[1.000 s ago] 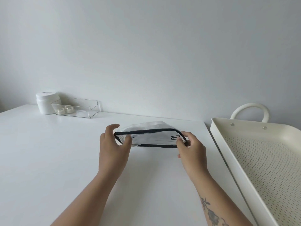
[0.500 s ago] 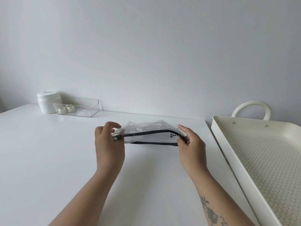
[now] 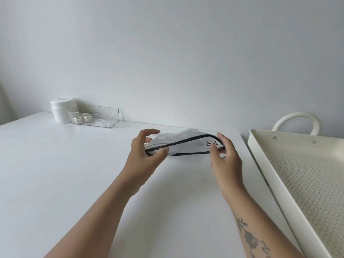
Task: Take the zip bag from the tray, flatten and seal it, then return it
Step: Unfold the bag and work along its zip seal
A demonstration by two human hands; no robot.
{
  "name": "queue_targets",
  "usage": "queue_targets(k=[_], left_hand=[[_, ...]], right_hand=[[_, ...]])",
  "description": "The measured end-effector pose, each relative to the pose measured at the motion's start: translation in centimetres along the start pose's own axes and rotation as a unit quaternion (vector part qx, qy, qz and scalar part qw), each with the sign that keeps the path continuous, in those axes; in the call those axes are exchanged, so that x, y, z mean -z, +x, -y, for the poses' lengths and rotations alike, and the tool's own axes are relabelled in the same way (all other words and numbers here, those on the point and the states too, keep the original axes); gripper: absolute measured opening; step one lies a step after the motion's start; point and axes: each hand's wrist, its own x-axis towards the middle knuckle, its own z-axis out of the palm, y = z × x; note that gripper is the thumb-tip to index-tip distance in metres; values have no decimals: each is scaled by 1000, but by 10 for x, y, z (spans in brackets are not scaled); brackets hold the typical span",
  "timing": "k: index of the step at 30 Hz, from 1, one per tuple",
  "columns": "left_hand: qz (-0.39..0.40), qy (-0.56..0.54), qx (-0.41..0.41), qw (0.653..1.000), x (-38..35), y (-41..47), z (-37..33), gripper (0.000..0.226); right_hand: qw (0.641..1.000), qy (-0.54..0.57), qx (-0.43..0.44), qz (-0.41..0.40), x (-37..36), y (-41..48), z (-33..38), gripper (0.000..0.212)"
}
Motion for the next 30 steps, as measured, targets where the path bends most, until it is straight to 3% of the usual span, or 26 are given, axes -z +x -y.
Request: queue_targets(k=[6,17,20,24,27,30], left_hand=[[-97,44,-34,994,-1,5,5,8],[-269,77,-15,960,13,14,19,20],[-249,175,-11,953,15,13,20,11],[-220,389,-87,890,2,5,14,24],[-120,423,-181,880,-9,-1,10,38],[-23,415,-214,884,-17,-5,10,53]], right_hand=[[998,15,57,-23,-1,-3,4,26],[981,-140,124,43,-9,-8,-1,15],[983,-116,123,67,-10,-9,-3,12],[987,-85,102,85,-10,-10,-7,11],[987,-67,108,101,-11,-9,-7,11],[987,-20,118,110,-13,-10,0,10]])
